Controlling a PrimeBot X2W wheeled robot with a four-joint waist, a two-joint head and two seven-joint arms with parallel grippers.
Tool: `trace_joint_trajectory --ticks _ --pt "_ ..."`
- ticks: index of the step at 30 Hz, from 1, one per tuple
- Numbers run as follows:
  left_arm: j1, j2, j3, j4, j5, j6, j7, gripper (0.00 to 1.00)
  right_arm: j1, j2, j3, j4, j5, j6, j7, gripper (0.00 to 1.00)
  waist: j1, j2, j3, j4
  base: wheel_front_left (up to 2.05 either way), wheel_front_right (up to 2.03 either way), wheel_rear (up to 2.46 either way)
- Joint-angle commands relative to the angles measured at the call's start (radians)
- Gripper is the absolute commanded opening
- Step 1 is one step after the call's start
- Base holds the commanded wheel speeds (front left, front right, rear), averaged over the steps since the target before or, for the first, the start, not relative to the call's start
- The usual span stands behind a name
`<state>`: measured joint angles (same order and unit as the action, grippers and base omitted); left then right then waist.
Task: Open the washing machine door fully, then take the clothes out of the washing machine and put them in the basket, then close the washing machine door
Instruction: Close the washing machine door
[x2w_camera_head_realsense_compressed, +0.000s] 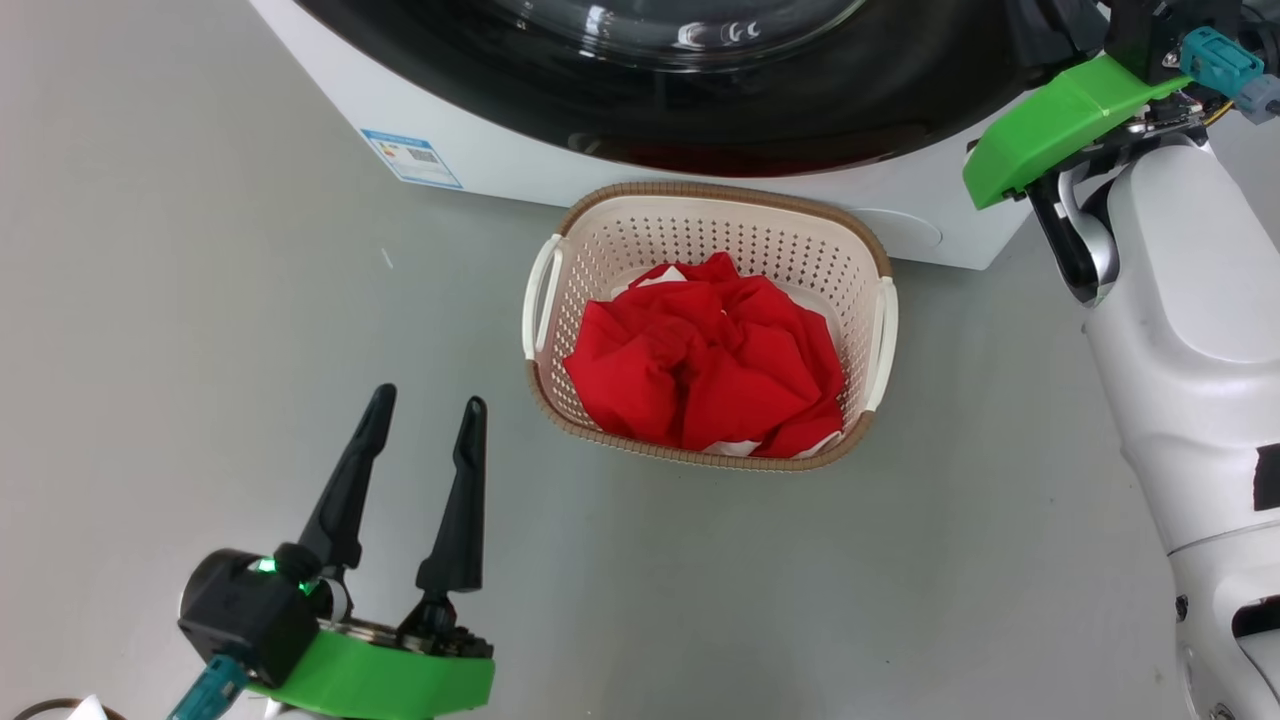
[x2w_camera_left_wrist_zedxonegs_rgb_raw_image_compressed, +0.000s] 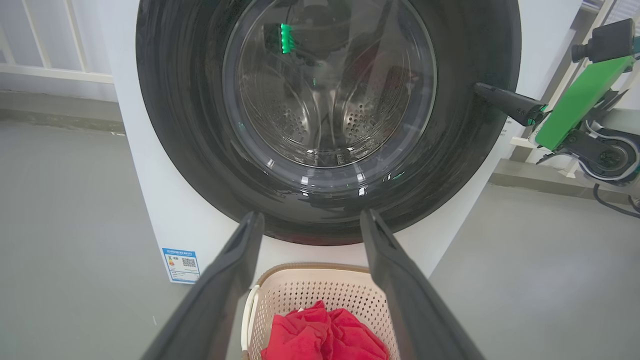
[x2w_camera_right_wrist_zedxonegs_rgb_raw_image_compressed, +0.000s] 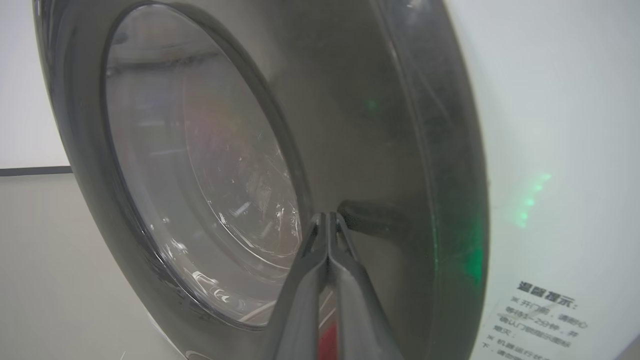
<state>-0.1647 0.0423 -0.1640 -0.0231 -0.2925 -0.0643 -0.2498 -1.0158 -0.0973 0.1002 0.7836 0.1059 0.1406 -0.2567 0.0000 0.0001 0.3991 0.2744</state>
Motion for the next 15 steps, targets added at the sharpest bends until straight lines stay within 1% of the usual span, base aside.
trace_joint_trajectory --ticks 1,6,15 --pt "-0.01 0.008 0.028 -0.02 -0.007 0.009 -0.012 1.0 -0.048 0.005 -0.015 -0.02 -0.007 -0.01 -0.005 0.0 0.0 -0.0001 -0.001 0.002 0.0 0.0 0.0" --pt "-0.007 0.008 0.03 -0.019 -0.008 0.013 -0.012 1.0 -0.042 0.016 -0.018 -0.021 -0.017 -0.01 -0.005 0.0 0.0 -0.0001 -0.005 -0.001 0.0 0.0 0.0" --pt "-0.009 0.008 0.032 -0.016 -0.012 0.014 -0.012 1.0 -0.009 0.03 0.013 -0.034 -0.021 -0.01 -0.005 0.0 0.0 -0.0001 -0.018 -0.018 0.0 0.0 0.0"
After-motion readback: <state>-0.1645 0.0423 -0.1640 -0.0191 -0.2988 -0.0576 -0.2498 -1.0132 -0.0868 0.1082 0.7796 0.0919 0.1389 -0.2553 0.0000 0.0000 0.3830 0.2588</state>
